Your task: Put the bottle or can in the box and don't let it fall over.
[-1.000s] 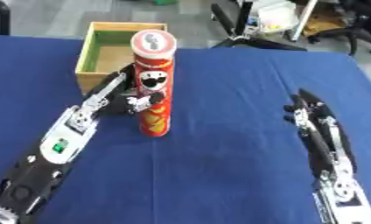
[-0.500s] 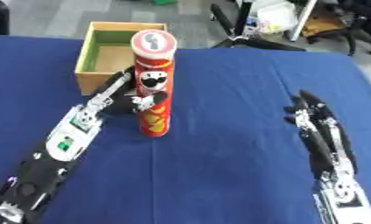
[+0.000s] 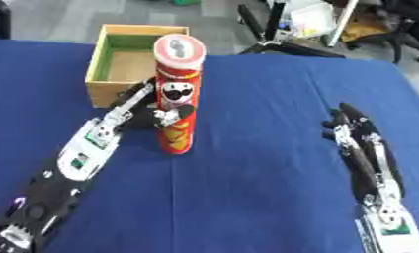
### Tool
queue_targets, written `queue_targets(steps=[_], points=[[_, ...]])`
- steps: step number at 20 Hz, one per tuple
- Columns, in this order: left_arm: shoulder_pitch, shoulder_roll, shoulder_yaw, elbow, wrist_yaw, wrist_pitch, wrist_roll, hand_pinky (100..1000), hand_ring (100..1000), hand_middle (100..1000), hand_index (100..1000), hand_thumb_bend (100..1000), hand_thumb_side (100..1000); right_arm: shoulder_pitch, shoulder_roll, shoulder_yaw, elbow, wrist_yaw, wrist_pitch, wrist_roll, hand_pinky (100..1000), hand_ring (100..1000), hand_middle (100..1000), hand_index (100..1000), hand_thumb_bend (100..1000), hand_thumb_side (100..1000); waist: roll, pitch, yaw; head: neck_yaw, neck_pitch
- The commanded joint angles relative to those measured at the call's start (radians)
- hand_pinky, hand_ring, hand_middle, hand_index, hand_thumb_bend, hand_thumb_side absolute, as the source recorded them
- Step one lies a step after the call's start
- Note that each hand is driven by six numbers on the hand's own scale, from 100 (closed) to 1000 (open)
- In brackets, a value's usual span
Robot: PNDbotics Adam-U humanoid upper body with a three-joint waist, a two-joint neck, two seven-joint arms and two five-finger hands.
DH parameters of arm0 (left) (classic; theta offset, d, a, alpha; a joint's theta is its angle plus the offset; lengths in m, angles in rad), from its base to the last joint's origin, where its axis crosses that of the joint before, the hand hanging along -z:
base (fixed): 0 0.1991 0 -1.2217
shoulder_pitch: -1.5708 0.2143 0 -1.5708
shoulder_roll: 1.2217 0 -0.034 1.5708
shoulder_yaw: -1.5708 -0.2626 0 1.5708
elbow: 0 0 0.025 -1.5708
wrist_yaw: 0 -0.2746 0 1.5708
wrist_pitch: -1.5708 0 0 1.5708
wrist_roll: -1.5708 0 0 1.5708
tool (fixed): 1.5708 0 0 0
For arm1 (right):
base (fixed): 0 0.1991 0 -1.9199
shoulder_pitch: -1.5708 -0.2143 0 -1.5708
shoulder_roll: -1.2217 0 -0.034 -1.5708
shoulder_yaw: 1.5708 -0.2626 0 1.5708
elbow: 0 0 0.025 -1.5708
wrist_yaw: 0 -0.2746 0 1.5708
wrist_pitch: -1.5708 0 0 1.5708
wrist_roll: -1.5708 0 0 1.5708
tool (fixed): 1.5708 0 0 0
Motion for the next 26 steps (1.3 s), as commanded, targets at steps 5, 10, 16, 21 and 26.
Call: queue_targets(steps=[5, 10, 16, 21, 26], points=[[-0.023, -0.001, 0.001, -0.013, 0.014, -0.016, -0.021, 665, 665, 743, 953, 439, 557, -0.010, -0.007, 0.000, -0.009, -0.006, -0.002, 0.002, 734, 759, 798, 880, 100, 556, 0.003, -0.018, -0.002, 0.000, -0.012], [-0.021, -0.002, 0.002, -0.015, 0.025, -0.027, -0.043, 580, 563, 616, 889, 269, 497, -0.009, -0.006, 0.000, -0.009, -0.006, -0.002, 0.002, 734, 759, 798, 880, 100, 557, 0.003, -0.018, -0.003, 0.000, -0.012], [-0.021, -0.005, 0.002, -0.012, 0.046, -0.028, -0.050, 472, 447, 477, 803, 100, 398, -0.009, -0.006, -0.001, -0.009, -0.006, -0.002, 0.002, 734, 759, 798, 880, 100, 557, 0.003, -0.018, -0.002, 0.001, -0.012], [-0.020, -0.010, -0.002, -0.005, 0.069, -0.014, -0.047, 379, 345, 365, 725, 100, 409, -0.008, -0.006, 0.000, -0.009, -0.007, -0.002, 0.004, 734, 759, 797, 872, 100, 557, 0.003, -0.017, -0.004, 0.002, -0.011], [-0.020, -0.010, 0.005, -0.008, 0.093, 0.010, 0.005, 305, 276, 290, 671, 100, 547, -0.008, -0.005, -0.001, -0.010, -0.006, -0.003, 0.007, 734, 758, 797, 874, 100, 558, 0.004, -0.017, -0.005, 0.001, -0.011]])
